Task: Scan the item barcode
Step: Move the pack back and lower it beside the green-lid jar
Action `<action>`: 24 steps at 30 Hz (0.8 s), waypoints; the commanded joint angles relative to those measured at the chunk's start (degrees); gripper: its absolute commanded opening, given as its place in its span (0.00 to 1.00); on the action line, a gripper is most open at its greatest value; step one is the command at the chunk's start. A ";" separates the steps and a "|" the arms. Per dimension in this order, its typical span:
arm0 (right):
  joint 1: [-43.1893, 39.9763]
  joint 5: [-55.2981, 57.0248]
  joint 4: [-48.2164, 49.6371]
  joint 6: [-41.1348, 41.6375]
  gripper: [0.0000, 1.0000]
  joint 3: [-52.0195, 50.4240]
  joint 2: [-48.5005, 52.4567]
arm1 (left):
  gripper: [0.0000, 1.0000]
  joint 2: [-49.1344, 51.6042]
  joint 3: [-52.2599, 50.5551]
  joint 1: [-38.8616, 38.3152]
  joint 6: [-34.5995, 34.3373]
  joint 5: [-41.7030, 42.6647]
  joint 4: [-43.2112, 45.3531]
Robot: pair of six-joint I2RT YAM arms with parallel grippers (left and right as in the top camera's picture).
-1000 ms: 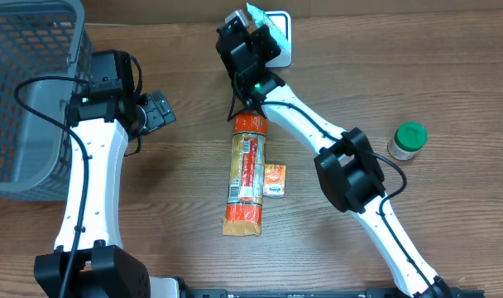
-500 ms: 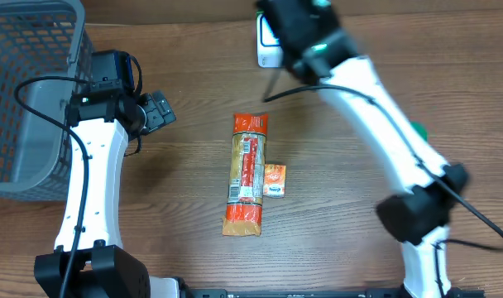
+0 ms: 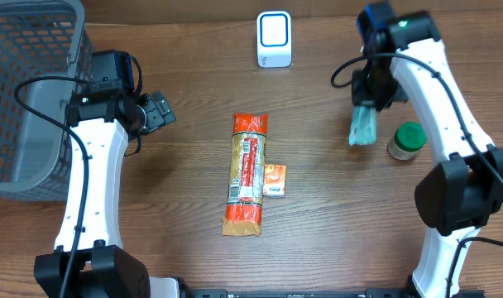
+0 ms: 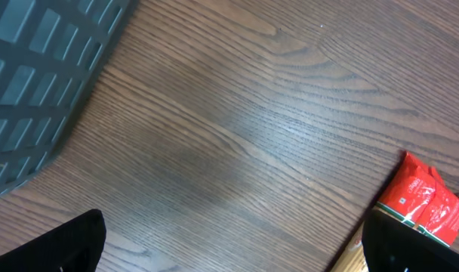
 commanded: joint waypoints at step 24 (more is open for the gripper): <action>0.57 2.84 17.49 -0.83 0.42 -21.64 -0.61 | 1.00 0.44 -0.22 -0.02 0.66 0.04 0.00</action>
